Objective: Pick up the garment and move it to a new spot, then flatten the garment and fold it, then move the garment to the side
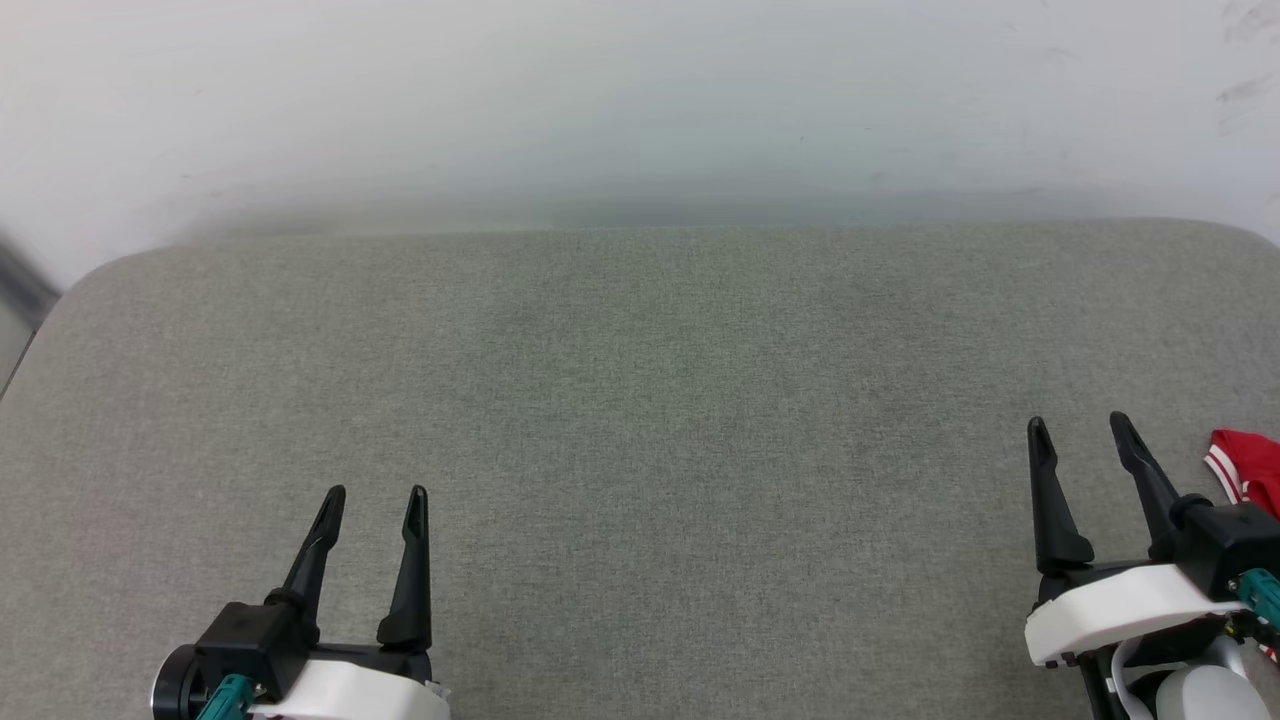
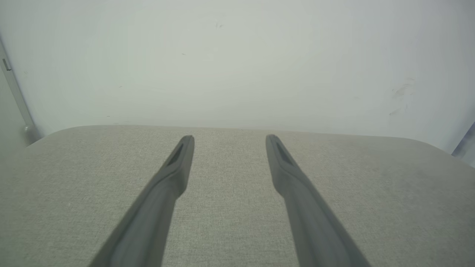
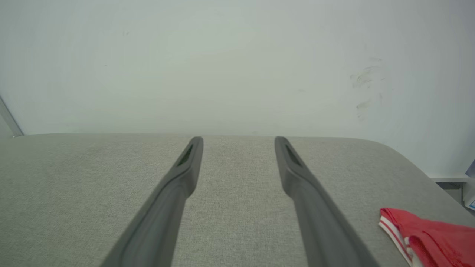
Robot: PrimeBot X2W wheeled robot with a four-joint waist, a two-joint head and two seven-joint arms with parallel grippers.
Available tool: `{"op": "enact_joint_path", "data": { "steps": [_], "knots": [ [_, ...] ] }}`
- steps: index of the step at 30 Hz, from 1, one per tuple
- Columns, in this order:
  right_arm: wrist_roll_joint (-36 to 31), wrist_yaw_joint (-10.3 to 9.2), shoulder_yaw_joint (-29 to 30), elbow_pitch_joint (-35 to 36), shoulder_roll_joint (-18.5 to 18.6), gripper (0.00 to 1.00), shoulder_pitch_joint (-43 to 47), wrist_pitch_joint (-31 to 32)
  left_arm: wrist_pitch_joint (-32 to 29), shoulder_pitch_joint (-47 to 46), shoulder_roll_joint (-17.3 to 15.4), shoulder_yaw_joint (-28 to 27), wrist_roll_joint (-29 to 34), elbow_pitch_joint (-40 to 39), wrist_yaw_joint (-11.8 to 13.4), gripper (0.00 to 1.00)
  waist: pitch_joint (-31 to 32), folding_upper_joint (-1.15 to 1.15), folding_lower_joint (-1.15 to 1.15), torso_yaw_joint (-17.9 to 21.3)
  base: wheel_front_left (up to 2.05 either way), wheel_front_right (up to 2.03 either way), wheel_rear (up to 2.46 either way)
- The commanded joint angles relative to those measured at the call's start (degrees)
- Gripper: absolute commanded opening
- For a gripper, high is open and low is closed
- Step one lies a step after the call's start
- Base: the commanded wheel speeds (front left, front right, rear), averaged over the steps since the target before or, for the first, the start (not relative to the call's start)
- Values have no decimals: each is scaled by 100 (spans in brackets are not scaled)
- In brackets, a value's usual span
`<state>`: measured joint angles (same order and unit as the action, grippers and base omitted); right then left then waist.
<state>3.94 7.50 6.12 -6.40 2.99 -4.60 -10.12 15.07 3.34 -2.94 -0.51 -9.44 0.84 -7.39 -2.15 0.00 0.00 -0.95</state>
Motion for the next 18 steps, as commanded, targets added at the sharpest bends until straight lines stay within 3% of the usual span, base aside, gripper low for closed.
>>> {"op": "enact_joint_path", "data": {
  "steps": [1,6,7,11,18],
  "knots": [
    [11,-2,-20,18,-21,100,69,-9,12,58,9,-13,-33,-12,-9,100,-3,0,0,-4,0,0,0],
    [5,-2,-50,21,-21,100,75,3,12,54,8,-44,-49,-16,-10,100,0,0,0,-10,0,0,0],
    [8,0,-49,5,-2,0,7,6,0,2,1,-31,-39,-9,-1,0,0,0,1,-10,0,0,0],
    [27,1,-44,-214,-4,0,68,17,-8,54,8,1,-53,192,0,0,1,0,2,-11,0,0,0],
    [836,1,14,-326,-5,0,8,216,-153,-14,-40,14,-875,271,14,0,11,0,1,-5,0,0,0]
  ]
}}
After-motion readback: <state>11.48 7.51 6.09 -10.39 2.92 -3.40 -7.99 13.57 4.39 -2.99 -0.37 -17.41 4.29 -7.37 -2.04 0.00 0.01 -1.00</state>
